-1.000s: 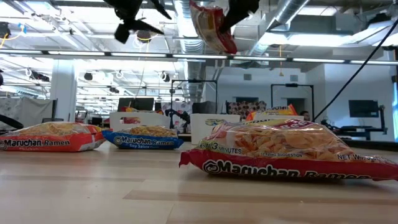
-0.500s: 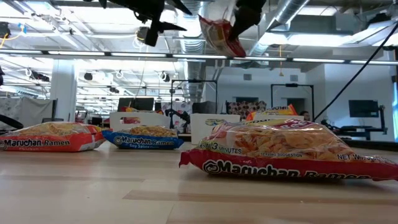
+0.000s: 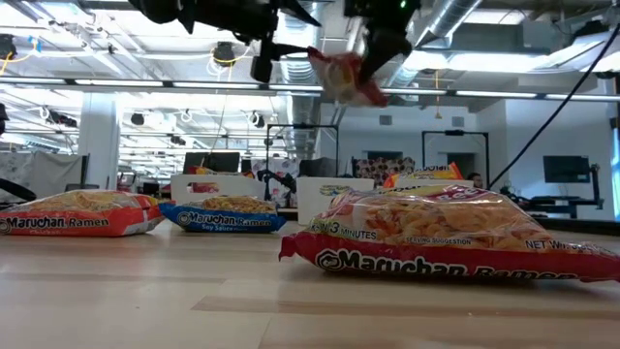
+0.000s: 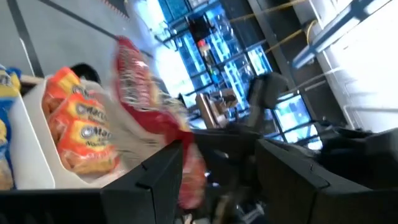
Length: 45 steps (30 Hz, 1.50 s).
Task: Sort Maruchan noodles
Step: Put the top red noodle pack into the top left white bin
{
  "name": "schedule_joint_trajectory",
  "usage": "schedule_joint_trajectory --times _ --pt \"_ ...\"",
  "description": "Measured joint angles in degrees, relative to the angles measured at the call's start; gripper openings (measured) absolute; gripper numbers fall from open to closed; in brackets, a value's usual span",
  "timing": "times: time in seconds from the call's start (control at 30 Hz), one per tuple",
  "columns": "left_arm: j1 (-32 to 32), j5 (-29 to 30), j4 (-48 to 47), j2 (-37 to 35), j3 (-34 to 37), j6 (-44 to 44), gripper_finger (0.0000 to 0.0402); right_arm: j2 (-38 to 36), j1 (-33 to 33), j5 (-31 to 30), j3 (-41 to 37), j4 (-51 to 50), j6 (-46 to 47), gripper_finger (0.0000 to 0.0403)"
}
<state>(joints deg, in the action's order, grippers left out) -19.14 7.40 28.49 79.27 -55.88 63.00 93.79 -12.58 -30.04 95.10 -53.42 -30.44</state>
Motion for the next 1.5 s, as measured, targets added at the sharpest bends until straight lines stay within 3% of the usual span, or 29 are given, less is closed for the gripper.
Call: schedule_joint_trajectory --times 0.43,0.63,1.17,1.5 --pt "-0.68 -2.2 -4.55 2.33 -1.98 -0.09 0.0185 1.3 -1.35 -4.71 1.32 -5.72 6.01 0.0008" --pt "-1.55 -2.23 -5.91 2.26 -1.98 4.41 0.0185 1.3 -2.66 -6.13 4.42 -7.32 9.66 0.0008" --pt "-2.36 1.41 -6.95 2.26 -1.98 10.71 0.0185 2.0 1.05 -6.05 7.38 -4.06 9.14 0.0008" --pt "-2.4 0.45 -6.14 2.26 -1.98 11.3 0.0185 3.11 4.33 -3.31 7.32 -1.95 7.58 0.0008"
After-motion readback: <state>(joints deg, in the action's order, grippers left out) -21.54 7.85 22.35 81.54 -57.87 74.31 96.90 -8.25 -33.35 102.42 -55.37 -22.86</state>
